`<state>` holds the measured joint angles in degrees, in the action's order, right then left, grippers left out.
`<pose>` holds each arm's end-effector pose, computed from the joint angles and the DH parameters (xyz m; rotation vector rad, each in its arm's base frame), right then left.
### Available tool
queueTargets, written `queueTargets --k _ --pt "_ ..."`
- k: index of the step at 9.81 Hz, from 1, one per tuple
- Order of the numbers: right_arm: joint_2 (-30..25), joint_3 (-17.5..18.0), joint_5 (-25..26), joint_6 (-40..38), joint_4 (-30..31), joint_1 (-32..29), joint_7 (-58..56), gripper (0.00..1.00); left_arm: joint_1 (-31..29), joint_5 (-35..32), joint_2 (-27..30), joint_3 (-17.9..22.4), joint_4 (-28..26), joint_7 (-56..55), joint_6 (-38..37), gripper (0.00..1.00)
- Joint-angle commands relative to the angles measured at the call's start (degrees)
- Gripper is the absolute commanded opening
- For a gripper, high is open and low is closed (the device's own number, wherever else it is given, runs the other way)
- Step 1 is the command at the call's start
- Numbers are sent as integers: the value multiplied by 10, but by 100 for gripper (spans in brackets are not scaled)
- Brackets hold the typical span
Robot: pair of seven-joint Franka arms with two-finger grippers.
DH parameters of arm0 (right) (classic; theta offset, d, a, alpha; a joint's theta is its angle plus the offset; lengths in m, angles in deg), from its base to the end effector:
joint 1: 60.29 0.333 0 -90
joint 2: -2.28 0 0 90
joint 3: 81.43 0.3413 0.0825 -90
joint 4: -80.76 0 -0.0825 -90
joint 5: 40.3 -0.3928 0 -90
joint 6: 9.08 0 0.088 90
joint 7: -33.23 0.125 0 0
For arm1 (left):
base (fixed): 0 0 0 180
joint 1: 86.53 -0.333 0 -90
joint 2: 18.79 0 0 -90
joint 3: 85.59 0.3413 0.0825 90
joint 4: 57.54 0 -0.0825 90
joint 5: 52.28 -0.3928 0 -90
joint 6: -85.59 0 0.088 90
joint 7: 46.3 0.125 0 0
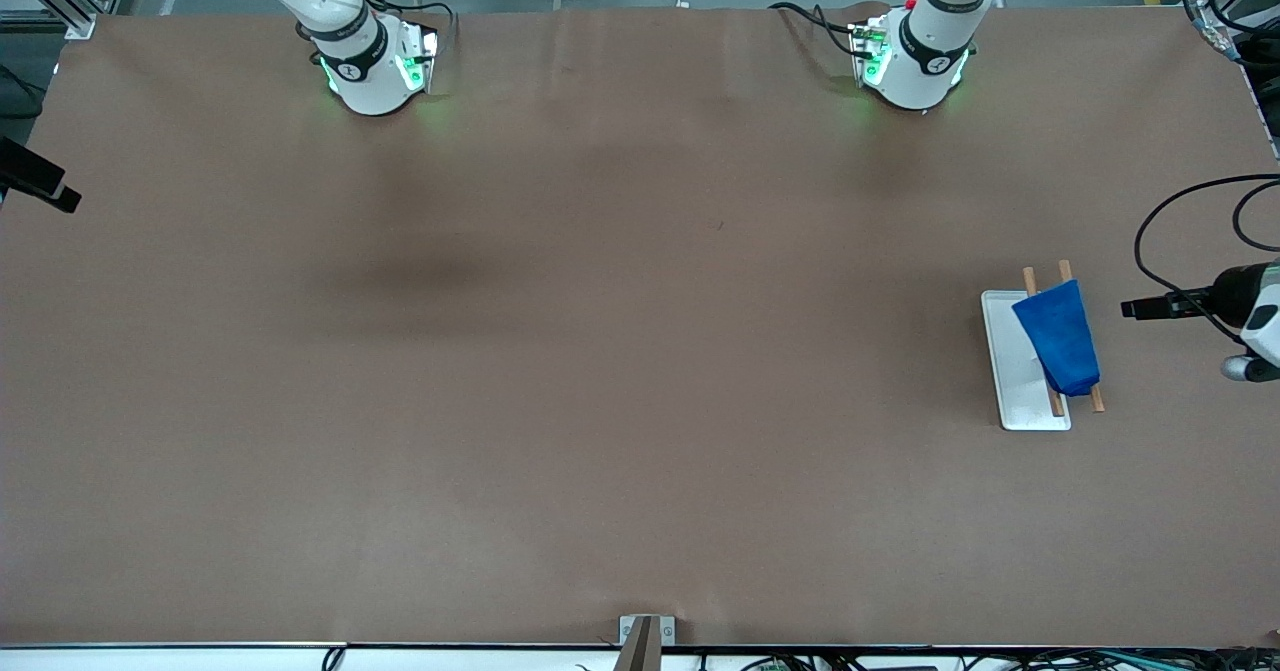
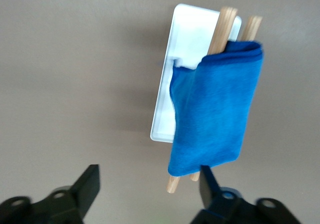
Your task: Right arm passes towel to left arm to hang
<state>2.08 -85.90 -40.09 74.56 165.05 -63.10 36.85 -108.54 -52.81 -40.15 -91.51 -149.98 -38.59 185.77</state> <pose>0.5460 -0.0703 0.6714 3.1242 -0.2987 -0.0125 0.6221 0.1877 0.3967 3.0370 0.2223 -0.3436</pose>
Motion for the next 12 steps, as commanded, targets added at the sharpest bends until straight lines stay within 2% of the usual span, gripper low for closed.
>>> queueTargets --k 1,4,5,7,9,11,12 --pt "1 3 6 -5 -4 -5 -8 100 31 -9 15 -4 36 -1 0 100" --pt "1 3 6 -4 -4 -6 -8 100 36 -22 38 -61 78 -8 4 100" --pt "1 3 6 -5 -4 -6 -9 100 43 -23 51 -65 79 -9 7 100" --pt "1 3 6 -5 -4 -6 -8 100 68 -22 76 -61 83 -64 13 100" --pt "1 3 6 -8 -4 -6 -9 100 88 -21 133 -45 69 -71 3 100" --pt "1 2 6 -8 -4 -8 -9 100 124 -16 174 -29 65 -71 -56 100" --pt "1 2 6 -8 -4 -8 -9 100 141 -11 184 -6 62 -72 -61 100"
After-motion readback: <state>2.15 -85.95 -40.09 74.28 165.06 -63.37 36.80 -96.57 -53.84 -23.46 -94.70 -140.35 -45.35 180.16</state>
